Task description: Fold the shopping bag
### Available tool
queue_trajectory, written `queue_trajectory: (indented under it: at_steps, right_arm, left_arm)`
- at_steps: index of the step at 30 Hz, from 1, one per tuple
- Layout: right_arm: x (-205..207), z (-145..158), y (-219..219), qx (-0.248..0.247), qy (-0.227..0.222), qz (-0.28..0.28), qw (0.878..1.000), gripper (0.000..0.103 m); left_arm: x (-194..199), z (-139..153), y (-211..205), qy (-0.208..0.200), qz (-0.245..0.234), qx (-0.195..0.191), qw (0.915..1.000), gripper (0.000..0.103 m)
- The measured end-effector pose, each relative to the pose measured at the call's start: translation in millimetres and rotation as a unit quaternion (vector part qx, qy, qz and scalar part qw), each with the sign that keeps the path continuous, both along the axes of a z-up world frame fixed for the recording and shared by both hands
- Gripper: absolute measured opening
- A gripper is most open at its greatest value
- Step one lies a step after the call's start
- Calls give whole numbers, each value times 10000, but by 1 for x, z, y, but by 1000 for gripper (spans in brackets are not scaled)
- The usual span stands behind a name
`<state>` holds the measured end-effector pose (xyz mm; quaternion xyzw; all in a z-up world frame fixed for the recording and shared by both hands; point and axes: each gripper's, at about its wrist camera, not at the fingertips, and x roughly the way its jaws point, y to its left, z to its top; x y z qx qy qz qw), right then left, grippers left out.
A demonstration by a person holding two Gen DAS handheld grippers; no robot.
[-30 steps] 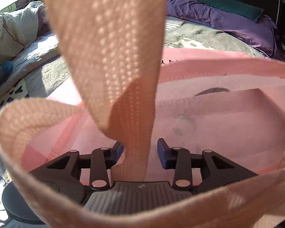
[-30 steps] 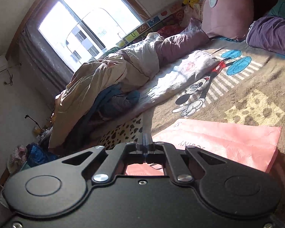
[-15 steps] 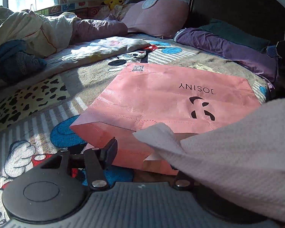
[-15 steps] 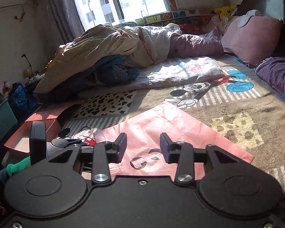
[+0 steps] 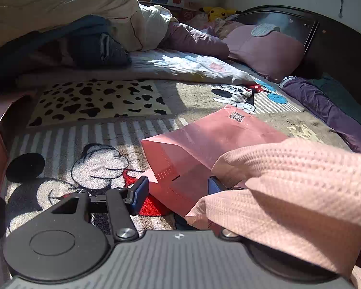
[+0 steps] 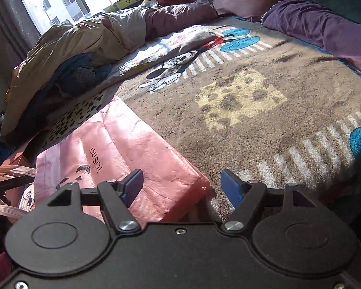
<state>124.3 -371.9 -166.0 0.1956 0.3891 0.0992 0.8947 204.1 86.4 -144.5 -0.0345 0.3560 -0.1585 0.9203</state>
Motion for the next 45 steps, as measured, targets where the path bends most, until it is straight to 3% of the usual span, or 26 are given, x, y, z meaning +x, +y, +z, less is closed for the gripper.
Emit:
queue_trajectory:
  at_steps: [3,7,9,10,11,13,15,18,19,20,21,22,23,25,27,28,30,31,34,35,38,39,42,43,44,45]
  right_arm:
    - [21,-19,13,-181,180,-118,9996,74]
    - [34,-36,-3,411,277,-290,9984,72]
    - [34,-41,-4,522,265,-231,9980,52]
    - [33,-43,-3,553,252,-188,9980,24]
    - [32,-45,-3,584,240,-144,9979,13]
    - [28,-50,-2,656,200,-132,9976,10]
    - [20,-53,-2,806,138,-326,9961,10]
    - [9,-50,0,1011,110,-341,9942,9]
    - [7,-47,3,957,125,-221,9951,9]
    - [7,-47,7,884,147,-98,9959,11]
    - [7,-47,9,875,155,-51,9960,13]
    - [8,-46,10,899,156,-44,9958,21]
    - [8,-46,10,923,157,-36,9956,38]
    - [11,-45,13,992,135,-9,9950,55]
    - [19,-41,23,920,111,193,9955,56]
    - [21,-41,28,807,139,298,9962,56]
    - [25,-41,37,573,209,469,9970,32]
    - [25,-42,40,545,225,540,9968,8]
    - [18,-44,49,444,215,542,9973,1]
    - [16,-45,50,462,211,491,9975,1]
    - [7,-52,49,814,176,325,9960,1]
    - [5,-52,48,984,107,317,9946,1]
    - [4,-46,52,1565,21,490,9865,5]
    - [7,-42,57,1618,35,602,9850,16]
    - [11,-38,64,1588,41,722,9847,44]
    - [16,-35,72,1481,44,843,9854,58]
  left_arm:
    - [15,-11,-8,675,-289,436,9963,57]
    - [3,-24,-9,761,-834,762,9907,57]
    - [5,-25,-2,698,-661,800,9921,57]
    - [8,-22,4,578,-423,748,9946,57]
    - [11,-18,10,457,-184,695,9964,57]
    - [18,-8,21,215,122,440,9987,57]
    - [23,6,22,-230,-76,279,9993,57]
    - [34,21,13,-422,-532,744,9949,57]
    - [38,23,9,-358,-528,1272,9898,57]
    - [40,22,3,-278,-523,2199,9737,57]
    - [39,16,-4,-236,-605,3192,9455,58]
    - [35,9,-8,-198,-771,4085,9093,58]
    - [29,4,-6,-153,-1016,4575,8833,58]
    - [19,7,6,6,-1149,4620,8794,58]
    - [10,15,23,180,-886,4642,8811,58]
    - [4,18,31,183,-671,4750,8772,58]
    - [-9,25,50,244,-132,4920,8701,58]
    - [-16,27,58,251,159,4962,8677,58]
    - [-39,35,76,93,967,5197,8488,58]
    - [-46,38,80,0,1141,5185,8474,58]
    - [-52,45,80,-289,906,4563,8847,58]
    - [-48,40,76,-244,692,4532,8884,58]
    - [-41,21,53,-225,127,4671,8838,58]
    - [-40,21,49,-268,108,4566,8892,58]
    - [-40,24,44,-292,115,4366,8991,58]
    - [-40,25,42,-298,118,4248,9047,58]
